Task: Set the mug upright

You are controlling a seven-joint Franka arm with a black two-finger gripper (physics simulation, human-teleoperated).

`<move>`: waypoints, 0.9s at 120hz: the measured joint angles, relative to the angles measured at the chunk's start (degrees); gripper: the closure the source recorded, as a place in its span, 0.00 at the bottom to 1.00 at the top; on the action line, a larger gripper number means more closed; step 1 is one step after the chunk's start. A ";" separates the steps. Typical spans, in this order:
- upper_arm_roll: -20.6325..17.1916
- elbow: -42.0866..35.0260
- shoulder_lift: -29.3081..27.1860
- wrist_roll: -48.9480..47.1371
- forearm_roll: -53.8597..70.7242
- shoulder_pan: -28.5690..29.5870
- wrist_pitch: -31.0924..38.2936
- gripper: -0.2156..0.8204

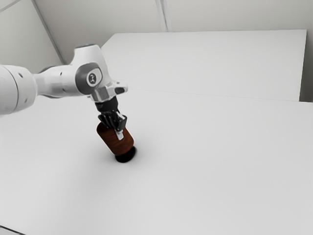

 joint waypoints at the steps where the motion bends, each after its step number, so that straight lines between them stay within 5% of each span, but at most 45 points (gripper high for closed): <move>1: -0.01 -0.16 -0.03 -0.15 0.14 -0.08 0.28 0.97; 52: -0.06 -3.12 0.93 -6.01 2.36 -0.76 6.49 0.96; 80: -0.47 -3.12 0.78 -7.27 2.45 -0.80 6.68 0.59; 108: -1.18 -2.93 -2.11 -8.09 2.85 -0.92 5.75 0.42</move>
